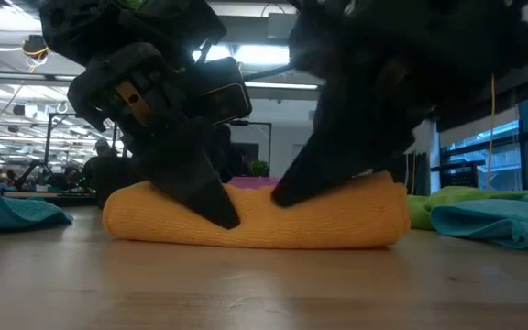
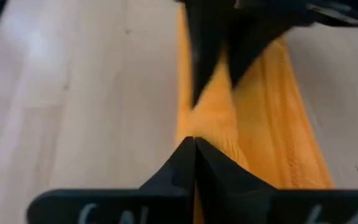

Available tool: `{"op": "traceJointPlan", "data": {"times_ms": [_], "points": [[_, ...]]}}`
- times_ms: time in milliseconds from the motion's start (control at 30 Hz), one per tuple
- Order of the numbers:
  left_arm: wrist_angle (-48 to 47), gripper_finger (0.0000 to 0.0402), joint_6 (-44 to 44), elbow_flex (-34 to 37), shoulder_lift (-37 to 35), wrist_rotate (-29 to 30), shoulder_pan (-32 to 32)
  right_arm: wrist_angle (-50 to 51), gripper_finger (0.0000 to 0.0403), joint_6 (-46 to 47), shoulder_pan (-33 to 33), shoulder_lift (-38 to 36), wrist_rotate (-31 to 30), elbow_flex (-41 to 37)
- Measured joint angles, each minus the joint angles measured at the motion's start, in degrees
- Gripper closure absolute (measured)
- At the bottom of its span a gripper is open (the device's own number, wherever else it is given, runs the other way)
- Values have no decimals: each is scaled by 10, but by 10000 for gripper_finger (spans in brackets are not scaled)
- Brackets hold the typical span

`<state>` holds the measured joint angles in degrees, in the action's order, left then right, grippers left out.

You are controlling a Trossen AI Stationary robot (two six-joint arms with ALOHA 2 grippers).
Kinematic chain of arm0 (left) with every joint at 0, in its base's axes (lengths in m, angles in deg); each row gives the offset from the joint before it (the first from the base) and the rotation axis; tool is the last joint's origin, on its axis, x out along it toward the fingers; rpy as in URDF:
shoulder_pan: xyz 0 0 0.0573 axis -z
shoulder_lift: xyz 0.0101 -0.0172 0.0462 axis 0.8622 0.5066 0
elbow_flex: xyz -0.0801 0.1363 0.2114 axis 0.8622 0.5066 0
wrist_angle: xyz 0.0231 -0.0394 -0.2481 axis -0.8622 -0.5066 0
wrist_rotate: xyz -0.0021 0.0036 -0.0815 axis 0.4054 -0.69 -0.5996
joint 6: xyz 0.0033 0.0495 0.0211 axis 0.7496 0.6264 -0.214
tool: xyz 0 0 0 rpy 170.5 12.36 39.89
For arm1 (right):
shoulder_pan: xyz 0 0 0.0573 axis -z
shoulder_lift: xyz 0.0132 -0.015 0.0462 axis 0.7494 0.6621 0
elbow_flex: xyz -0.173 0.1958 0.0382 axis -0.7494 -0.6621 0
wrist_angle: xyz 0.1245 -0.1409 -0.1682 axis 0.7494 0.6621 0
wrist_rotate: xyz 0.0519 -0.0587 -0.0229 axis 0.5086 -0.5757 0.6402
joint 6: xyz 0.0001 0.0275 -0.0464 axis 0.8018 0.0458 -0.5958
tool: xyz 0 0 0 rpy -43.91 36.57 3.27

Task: Roll microfiber towels into tight, uniform cylinder then place into a basket
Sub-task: Roll the orange towel

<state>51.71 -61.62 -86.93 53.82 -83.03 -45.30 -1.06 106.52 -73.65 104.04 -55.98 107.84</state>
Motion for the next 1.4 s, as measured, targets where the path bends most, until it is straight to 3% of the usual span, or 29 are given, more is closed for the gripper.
{"op": "traceJointPlan", "data": {"times_ms": [167, 400, 700, 867, 1167, 1400], "points": [[0, 389, 0, 0, 0, 3, 0, 6, 397, 25, 12, 15, 0, 0], [-21, 322, 31, 0, -12, 10, -1, 15, 393, 55, 18, 26, 13, 2], [-124, 251, 74, 1, -105, 113, 2, 29, 395, 58, 18, 28, 25, 3], [-121, 234, 126, -3, -132, 159, 32, 37, 394, 72, 27, 28, 50, 2], [-148, 233, 202, -41, -78, 309, 144, 39, 394, 88, 44, 29, 76, 2], [-271, 233, 212, -132, 6, 367, 159, 38, 393, 100, 61, 29, 117, 1]]}}
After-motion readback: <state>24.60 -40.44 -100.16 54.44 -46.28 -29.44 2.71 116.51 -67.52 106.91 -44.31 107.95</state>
